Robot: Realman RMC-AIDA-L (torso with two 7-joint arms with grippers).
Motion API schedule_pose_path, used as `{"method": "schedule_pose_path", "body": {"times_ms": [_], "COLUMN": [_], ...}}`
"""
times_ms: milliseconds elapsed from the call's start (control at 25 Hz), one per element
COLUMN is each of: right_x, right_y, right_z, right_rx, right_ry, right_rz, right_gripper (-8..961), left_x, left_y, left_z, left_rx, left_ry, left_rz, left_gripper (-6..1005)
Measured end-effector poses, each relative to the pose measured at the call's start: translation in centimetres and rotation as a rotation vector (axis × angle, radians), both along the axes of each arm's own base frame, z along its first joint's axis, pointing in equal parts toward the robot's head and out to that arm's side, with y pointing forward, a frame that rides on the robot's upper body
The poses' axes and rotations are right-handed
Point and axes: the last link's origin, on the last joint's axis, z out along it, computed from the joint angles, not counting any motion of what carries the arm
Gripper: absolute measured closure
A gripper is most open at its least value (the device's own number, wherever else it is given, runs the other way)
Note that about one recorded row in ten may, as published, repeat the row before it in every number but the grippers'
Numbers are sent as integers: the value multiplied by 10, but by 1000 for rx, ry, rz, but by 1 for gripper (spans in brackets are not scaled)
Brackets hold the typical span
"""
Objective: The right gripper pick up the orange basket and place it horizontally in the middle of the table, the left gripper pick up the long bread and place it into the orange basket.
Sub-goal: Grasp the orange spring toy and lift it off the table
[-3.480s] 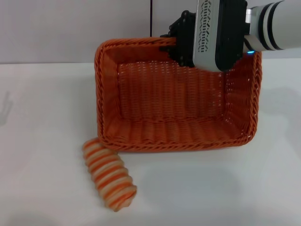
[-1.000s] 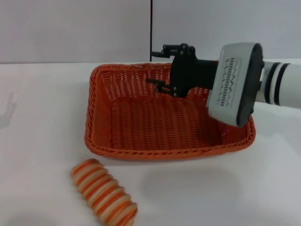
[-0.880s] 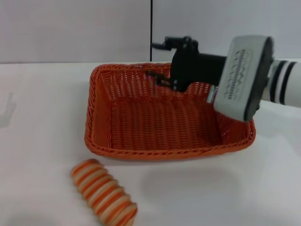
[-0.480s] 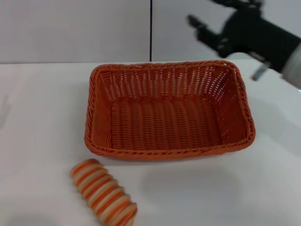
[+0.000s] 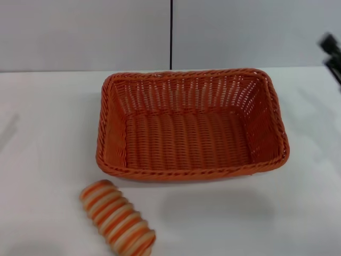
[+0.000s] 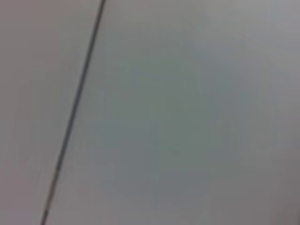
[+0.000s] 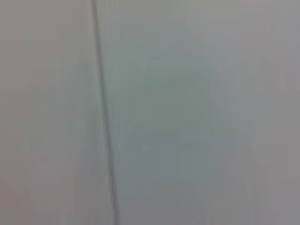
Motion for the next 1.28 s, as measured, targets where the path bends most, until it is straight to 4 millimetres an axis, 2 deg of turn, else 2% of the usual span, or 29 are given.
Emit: {"method": "schedule_pose_path", "body": {"times_ms": [40, 200, 240, 280, 400, 560, 600, 680, 800, 1000, 1280], "right_x": [0, 38, 38, 51, 61, 65, 69, 73, 77, 77, 71], "right_y": [0, -42, -42, -51, -58, -62, -64, -67, -69, -69, -68], "right_z": [0, 11, 11, 14, 19, 23, 27, 31, 34, 35, 47], "right_rx": [0, 159, 159, 183, 213, 239, 259, 281, 315, 321, 389], "right_ry": [0, 158, 158, 169, 168, 168, 163, 151, 122, 103, 67], "right_rz": [0, -10, -10, -48, -90, -107, -119, -136, -159, -155, -101], "right_gripper": [379, 379, 379, 379, 379, 379, 379, 379, 379, 379, 379], "left_x": [0, 10, 16, 21, 30, 44, 50, 52, 58, 55, 61], "left_y": [0, 2, 3, 3, 6, 16, 24, 26, 30, 28, 30], "left_z": [0, 23, 28, 32, 33, 24, 17, 14, -1, -12, -10], "left_rx": [0, -110, -153, -211, -291, -477, -561, -582, -630, -649, -717], "left_ry": [0, -6, 8, 28, 46, 82, 90, 92, 98, 159, 219], "left_rz": [0, -31, -47, -62, -79, -83, -69, -63, -48, -23, -50], "left_gripper": [234, 234, 234, 234, 234, 234, 234, 235, 235, 235, 235]}}
